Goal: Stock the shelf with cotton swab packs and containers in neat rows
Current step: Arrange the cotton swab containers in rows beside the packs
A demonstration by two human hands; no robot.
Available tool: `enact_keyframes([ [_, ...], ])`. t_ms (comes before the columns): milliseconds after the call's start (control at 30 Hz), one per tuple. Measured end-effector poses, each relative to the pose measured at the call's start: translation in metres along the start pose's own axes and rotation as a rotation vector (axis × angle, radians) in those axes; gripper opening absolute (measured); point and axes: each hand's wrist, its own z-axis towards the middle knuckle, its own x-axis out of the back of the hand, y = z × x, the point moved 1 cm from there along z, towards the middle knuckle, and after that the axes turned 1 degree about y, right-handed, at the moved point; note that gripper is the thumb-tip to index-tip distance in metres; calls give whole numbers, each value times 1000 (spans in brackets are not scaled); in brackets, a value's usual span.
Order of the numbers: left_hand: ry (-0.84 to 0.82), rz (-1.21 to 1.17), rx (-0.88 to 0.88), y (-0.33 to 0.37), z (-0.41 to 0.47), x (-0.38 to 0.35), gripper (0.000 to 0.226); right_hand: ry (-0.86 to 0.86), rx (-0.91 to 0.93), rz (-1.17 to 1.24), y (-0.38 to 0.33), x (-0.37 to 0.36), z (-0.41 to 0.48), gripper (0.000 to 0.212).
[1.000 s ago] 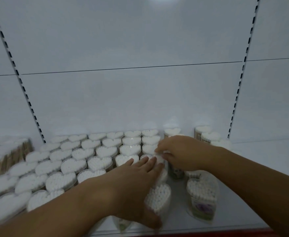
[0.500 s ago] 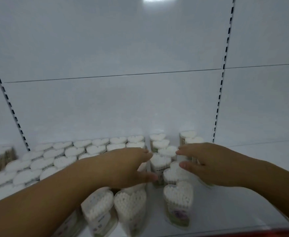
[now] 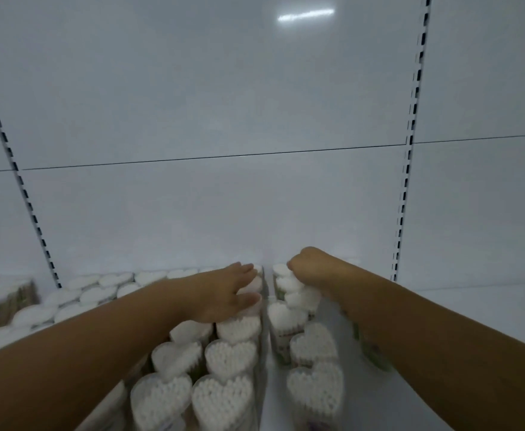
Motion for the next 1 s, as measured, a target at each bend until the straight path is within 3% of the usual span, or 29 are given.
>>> enact_keyframes([
  [133,-25,15,23,-24,17,-13,64,11,17,-219,4,-15,17,23],
  [233,0,2,-5,-32,26,-22,60,64,49,-34,23,-20,30,14],
  [333,0,11,-33,-34,30,-31,57,-11,174,178,28,-29,35,22],
  [500,-8,60,-37,-32,30,-32,56,70,180,213,22,-46,33,16],
  [600,-4,94,-60,-32,27,-30,58,121,173,80,12,-48,28,21],
  [733,-7,74,-62,-31,26,-30,58,131,77,-35,10,-32,22,51],
  [900,12,53,-71,-33,29,-33,59,151,119,-417,13,-1,-12,42],
  [1000,25,49,-69,-34,30,-34,59,73,110,-481,21,-3,-36,42],
])
